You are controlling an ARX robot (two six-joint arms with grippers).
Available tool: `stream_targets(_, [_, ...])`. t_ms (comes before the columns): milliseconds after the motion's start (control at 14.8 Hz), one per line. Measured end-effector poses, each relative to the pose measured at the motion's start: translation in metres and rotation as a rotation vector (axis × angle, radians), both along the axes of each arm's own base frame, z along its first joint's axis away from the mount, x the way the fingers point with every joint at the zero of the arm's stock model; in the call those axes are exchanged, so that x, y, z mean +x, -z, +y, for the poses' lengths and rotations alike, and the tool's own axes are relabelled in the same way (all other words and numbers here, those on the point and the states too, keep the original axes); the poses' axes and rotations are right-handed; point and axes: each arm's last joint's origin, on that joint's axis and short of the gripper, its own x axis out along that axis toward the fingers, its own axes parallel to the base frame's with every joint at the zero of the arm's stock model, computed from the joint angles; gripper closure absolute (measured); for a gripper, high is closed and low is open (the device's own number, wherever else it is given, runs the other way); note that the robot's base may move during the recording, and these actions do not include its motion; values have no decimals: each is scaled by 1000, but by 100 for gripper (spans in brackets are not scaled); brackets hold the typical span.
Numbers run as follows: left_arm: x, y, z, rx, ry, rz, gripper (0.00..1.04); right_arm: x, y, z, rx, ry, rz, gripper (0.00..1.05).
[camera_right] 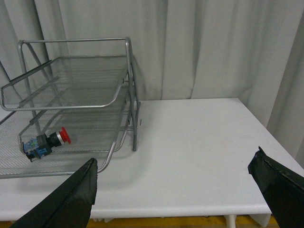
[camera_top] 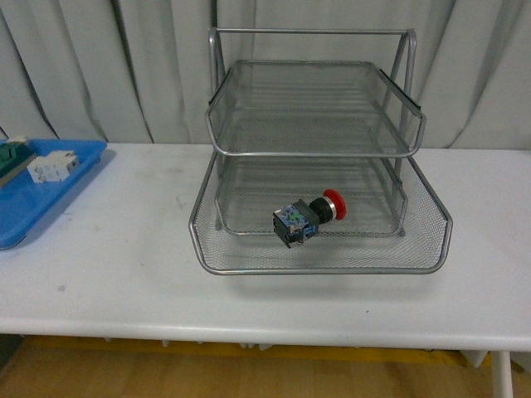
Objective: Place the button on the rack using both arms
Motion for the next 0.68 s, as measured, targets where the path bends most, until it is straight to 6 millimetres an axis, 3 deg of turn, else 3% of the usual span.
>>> stream_targets(202, [-10,7,0,0,0,48,103,0,0,0,0,0,0,6])
stream_targets(270, [-12,0,0,0,0,-10,103,0,0,0,0,0,1,6])
stream_targets(540, [-12,4,0,0,0,12,103,0,0,0,0,0,0,6])
stream_targets(608, [-12,4,0,-1,0,13,99,0,0,0,0,0,0,6])
stream_targets(675, [-12,4,0,-1,0,13,87,0,0,0,0,0,0,6])
